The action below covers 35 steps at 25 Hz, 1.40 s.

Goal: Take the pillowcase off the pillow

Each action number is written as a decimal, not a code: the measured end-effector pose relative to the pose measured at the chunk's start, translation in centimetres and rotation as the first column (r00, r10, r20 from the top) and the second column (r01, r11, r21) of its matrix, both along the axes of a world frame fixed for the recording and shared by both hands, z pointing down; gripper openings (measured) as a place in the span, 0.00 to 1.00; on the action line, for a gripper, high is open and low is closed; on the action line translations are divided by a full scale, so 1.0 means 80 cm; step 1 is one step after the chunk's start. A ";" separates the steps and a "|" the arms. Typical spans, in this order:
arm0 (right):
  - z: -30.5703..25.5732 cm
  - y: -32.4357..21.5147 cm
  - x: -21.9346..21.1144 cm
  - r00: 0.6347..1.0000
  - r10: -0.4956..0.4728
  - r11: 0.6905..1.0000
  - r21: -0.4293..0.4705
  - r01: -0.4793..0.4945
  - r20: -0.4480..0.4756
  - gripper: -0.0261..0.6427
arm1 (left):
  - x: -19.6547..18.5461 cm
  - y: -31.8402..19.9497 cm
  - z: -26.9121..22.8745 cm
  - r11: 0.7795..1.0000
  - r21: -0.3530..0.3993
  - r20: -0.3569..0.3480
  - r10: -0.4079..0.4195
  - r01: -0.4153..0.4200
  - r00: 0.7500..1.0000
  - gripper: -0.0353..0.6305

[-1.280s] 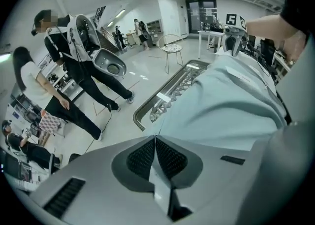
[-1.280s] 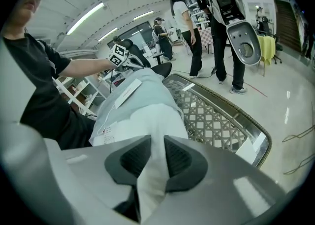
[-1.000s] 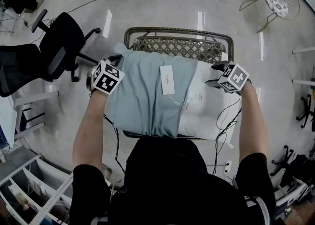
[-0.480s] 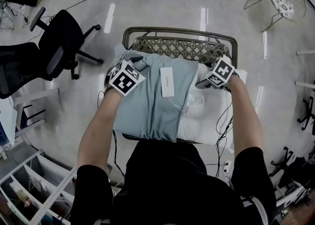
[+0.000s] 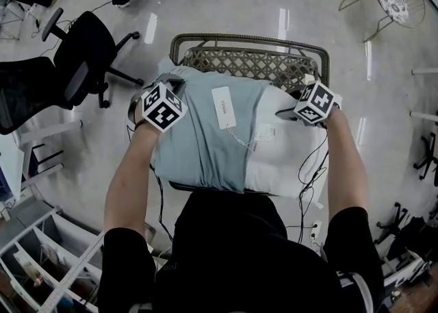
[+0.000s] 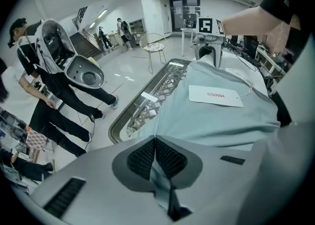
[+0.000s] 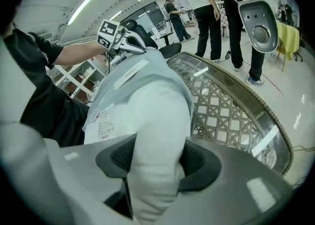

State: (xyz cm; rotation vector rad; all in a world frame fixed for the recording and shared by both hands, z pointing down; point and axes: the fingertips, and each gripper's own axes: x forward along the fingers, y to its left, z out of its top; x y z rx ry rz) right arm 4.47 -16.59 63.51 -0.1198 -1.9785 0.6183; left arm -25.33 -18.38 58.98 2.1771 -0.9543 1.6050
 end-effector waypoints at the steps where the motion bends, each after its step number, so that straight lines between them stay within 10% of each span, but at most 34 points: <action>1: -0.004 0.001 0.000 1.000 -0.004 1.000 0.008 0.004 0.003 0.41 | -0.005 0.002 -0.002 1.000 -0.001 -0.002 -0.005 0.005 1.000 0.06; 18: -0.038 0.004 -0.004 0.999 -0.043 0.995 0.085 0.043 -0.011 0.36 | -0.069 0.030 -0.015 0.995 -0.027 -0.081 -0.098 0.096 0.992 0.06; 31: -0.036 0.010 -0.006 0.988 -0.126 0.980 0.145 0.139 -0.092 0.36 | 0.051 -0.012 -0.022 0.997 -0.004 -0.131 0.076 -0.077 0.989 0.24; 35: -0.038 0.014 -0.001 0.991 -0.116 0.983 0.137 0.125 -0.070 0.34 | 0.048 -0.010 0.007 0.991 -0.082 -0.063 0.101 -0.106 0.993 0.07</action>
